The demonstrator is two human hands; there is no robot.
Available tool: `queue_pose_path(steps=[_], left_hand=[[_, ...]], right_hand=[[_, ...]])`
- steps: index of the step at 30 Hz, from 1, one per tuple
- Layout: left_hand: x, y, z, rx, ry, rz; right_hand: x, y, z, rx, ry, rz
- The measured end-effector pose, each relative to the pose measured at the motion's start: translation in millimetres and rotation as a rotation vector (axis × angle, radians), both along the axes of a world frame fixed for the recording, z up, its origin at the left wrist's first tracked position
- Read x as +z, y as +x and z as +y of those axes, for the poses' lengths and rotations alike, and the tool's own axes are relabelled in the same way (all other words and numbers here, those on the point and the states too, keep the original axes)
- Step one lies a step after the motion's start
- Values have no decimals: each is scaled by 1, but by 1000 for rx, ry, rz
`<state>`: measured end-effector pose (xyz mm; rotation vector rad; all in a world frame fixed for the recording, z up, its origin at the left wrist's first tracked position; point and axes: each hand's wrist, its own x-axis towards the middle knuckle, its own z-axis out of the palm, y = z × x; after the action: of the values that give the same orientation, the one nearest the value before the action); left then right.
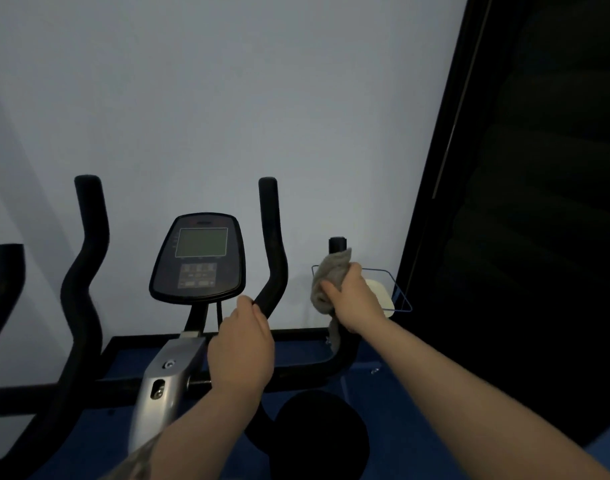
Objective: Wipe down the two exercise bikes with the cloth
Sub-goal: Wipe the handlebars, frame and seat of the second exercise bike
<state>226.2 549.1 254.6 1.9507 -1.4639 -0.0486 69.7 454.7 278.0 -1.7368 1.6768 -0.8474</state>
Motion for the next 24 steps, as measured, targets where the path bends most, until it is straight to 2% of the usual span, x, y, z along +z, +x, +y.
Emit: queue_pose_path(steps=[3,5,6,10,12,13,15,17,19,21,24], left_hand=[[-5,1,-3,10,9,-17],[-4,1,-2,6,8,-2],[-4,1,-2,6,8,-1],[-2,1,-2,1,28,-31],[-2,2,-2,-2,54,-46],[-2,2,-2,-1,52,-36],[-1,1,-1,-9,58,-52],[-1,1,-1,6,59,-55],[0,0,0,7,41,-46],[0,-1,0,4,44,-62],[1,0,0,14,79,-61]], right_hand=[[24,3,-27,-1,-22,-52],[25,11,-30,-4,-141,-197],[19,13,-28,-1,-215,-210],[9,7,-33,90,-453,195],[32,4,-49,170,-369,358],[43,2,-55,173,-296,315],[53,-2,-55,144,-167,13],[35,4,-36,24,-94,-258],[7,9,-13,-47,-99,-217],[3,5,-15,-11,-21,-161],[20,-3,-28,60,112,-291]])
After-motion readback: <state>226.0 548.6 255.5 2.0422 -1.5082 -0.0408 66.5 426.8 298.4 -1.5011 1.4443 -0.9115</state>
